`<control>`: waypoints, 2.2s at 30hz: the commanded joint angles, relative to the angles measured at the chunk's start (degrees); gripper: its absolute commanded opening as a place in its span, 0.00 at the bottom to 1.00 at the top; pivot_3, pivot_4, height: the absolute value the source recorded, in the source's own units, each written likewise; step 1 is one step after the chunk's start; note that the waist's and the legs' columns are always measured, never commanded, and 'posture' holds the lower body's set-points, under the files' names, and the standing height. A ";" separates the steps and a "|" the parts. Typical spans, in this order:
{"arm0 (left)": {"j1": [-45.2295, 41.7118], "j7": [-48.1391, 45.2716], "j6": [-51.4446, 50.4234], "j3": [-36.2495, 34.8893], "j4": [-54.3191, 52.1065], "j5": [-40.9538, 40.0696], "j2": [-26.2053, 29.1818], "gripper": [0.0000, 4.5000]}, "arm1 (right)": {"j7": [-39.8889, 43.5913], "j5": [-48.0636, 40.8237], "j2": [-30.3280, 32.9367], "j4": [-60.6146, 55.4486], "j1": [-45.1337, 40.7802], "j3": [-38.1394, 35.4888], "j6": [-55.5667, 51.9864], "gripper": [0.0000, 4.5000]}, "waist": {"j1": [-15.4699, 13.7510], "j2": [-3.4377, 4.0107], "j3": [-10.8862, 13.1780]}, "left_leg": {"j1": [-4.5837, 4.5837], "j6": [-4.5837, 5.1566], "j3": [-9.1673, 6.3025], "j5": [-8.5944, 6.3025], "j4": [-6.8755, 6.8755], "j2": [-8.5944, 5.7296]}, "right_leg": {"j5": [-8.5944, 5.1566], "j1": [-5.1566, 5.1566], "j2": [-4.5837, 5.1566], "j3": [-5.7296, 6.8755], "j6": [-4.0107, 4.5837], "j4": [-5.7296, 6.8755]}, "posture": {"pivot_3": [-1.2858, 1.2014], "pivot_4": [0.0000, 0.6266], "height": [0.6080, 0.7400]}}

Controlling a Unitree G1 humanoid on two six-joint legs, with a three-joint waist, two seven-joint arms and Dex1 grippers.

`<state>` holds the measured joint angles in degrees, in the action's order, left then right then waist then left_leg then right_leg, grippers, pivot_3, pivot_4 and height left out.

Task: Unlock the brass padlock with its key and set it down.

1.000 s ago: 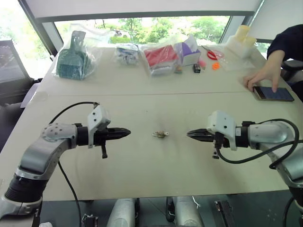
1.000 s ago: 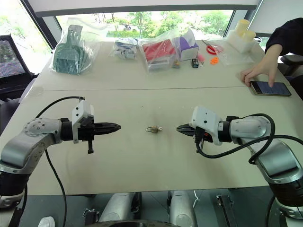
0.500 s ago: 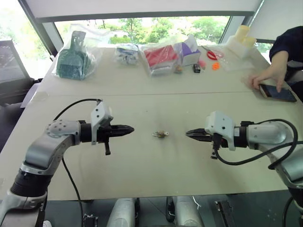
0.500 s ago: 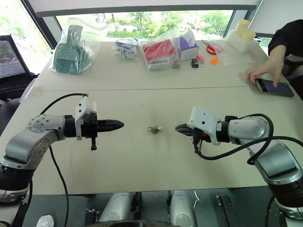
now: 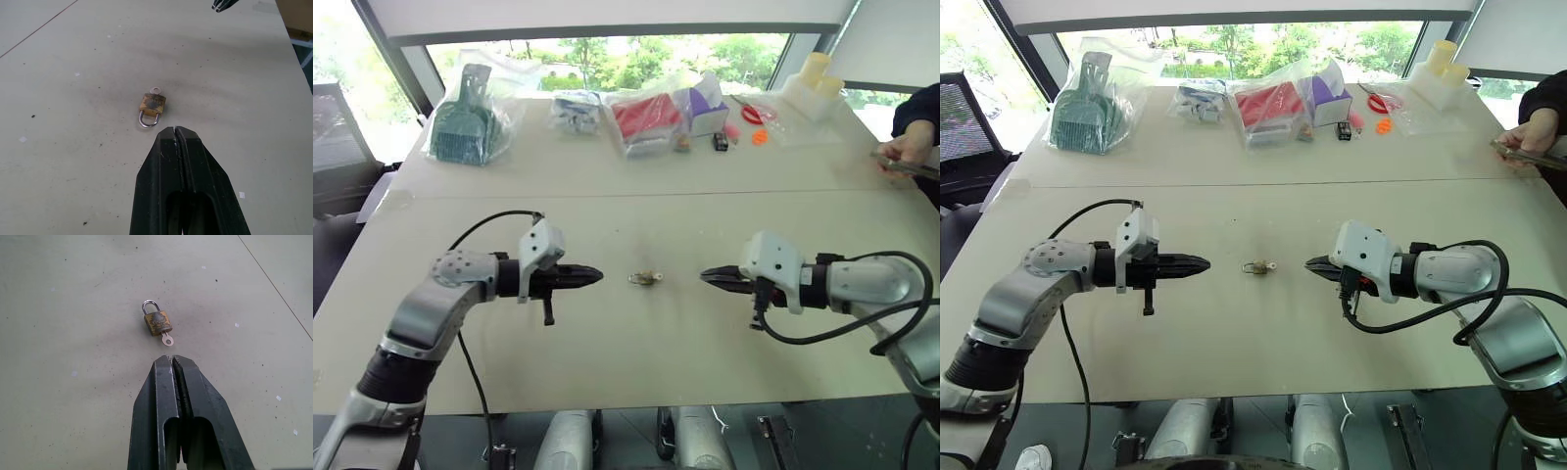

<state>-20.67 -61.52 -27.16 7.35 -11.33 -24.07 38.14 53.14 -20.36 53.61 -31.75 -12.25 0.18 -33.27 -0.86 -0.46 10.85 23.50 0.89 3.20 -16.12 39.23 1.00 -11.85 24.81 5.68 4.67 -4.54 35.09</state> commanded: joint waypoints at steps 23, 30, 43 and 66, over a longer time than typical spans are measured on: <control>-21.25 -5.45 35.68 10.71 50.78 19.31 -22.31 0.87 | -5.83 0.28 0.36 -7.83 3.67 -2.76 -3.03 0.00 | -1.51 -0.04 -0.03 | 0.00 0.02 -0.02 0.00 0.16 -0.08 | 0.12 -0.08 -0.01 0.02 -0.15 0.02 | 0.52 0.24 1.00; -21.55 -6.43 37.36 10.44 52.82 20.50 -24.06 0.20 | -6.41 1.00 0.42 -8.02 3.86 -2.47 -2.65 0.00 | -1.50 -0.04 -0.03 | -0.01 0.02 -0.05 0.00 0.26 -0.05 | 0.12 -0.14 0.00 0.03 -0.14 0.03 | 0.52 0.24 1.00; -20.48 -9.58 27.38 7.27 38.42 15.42 -21.07 0.17 | -13.95 21.86 -3.71 -0.28 -1.27 11.99 14.28 0.00 | -1.22 -0.05 -0.03 | -0.01 0.03 -0.05 -0.01 0.26 -0.06 | 0.12 -0.09 -0.05 0.06 -0.14 0.09 | 0.52 0.24 1.00; -18.42 -6.50 18.24 6.70 23.55 12.74 -17.34 0.17 | -15.49 36.24 -13.08 7.51 -5.30 15.56 26.70 0.57 | -1.32 -0.05 -0.03 | 0.05 0.04 -0.05 -0.01 0.39 -0.09 | 0.14 -0.12 -0.07 0.07 -0.18 0.11 | 0.52 0.24 1.00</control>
<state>-38.58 -68.42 -10.29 14.41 13.26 -11.63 20.70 37.28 16.04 41.04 -22.72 -16.97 17.11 -7.11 -2.18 -0.51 10.82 23.55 0.93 3.15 -16.13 39.62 0.91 -11.71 24.69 5.61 4.73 -4.72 35.21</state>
